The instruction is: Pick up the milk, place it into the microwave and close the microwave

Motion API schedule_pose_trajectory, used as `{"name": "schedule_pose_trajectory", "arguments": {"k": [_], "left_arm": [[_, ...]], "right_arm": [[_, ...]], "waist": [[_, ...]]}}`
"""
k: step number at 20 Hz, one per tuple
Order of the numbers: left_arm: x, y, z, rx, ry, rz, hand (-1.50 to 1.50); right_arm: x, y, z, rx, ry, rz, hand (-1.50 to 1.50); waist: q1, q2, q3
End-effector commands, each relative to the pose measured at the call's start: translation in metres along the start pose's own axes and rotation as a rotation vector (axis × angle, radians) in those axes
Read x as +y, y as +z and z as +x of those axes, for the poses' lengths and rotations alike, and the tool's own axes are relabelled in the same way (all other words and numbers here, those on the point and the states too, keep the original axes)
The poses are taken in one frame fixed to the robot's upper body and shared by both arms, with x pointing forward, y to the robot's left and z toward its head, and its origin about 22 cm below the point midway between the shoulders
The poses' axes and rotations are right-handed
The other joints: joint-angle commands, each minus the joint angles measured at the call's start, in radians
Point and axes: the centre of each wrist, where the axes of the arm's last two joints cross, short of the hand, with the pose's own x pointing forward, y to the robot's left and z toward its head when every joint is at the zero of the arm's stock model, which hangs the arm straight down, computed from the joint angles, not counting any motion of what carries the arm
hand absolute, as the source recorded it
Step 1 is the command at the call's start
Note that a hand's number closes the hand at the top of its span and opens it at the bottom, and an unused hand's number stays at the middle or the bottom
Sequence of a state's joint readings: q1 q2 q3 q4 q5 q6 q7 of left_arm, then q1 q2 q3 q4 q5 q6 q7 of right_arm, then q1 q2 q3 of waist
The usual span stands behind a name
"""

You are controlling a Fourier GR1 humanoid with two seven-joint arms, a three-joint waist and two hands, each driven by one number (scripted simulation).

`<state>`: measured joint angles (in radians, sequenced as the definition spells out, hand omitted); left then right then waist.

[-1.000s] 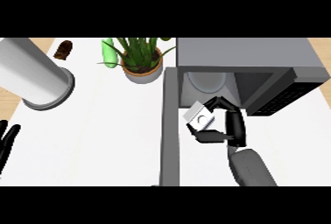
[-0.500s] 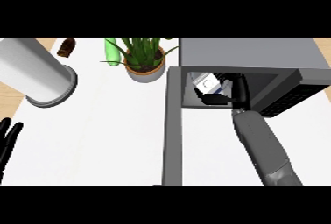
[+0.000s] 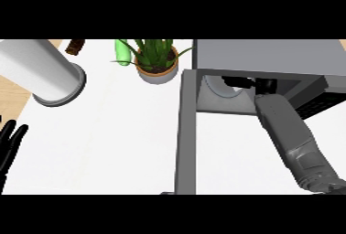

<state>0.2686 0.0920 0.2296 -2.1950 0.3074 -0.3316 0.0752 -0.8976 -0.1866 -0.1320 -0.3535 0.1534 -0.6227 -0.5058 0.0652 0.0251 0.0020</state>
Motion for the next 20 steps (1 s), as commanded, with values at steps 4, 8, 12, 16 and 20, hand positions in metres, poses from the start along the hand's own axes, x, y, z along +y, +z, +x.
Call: {"name": "schedule_pose_trajectory", "arguments": {"k": [4, 8, 12, 16, 20], "left_arm": [[0.001, -0.002, -0.008, 0.017, -0.028, -0.004, -1.5], [0.001, -0.004, -0.005, 0.022, -0.068, -0.009, -1.5], [-0.006, -0.011, 0.005, -0.008, -0.055, -0.027, -1.5], [-0.009, -0.01, -0.008, 0.012, -0.077, -0.035, -1.5], [-0.015, 0.006, -0.006, 0.027, -0.061, -0.034, -1.5]], "right_arm": [[-0.011, -0.013, -0.003, -0.085, 0.227, -0.014, -1.5], [0.014, -0.011, 0.017, -0.095, 0.238, 0.068, -1.5], [0.01, -0.017, 0.02, -0.094, 0.243, 0.143, -1.5], [0.027, -0.006, 0.023, -0.086, 0.185, 0.152, -1.5], [0.039, 0.0, 0.03, -0.078, 0.189, 0.105, -1.5]], "waist": [[0.019, 0.01, 0.0], [0.037, 0.014, 0.0], [0.036, 0.014, 0.001], [0.02, 0.01, 0.001], [0.025, 0.005, 0.0]]}}
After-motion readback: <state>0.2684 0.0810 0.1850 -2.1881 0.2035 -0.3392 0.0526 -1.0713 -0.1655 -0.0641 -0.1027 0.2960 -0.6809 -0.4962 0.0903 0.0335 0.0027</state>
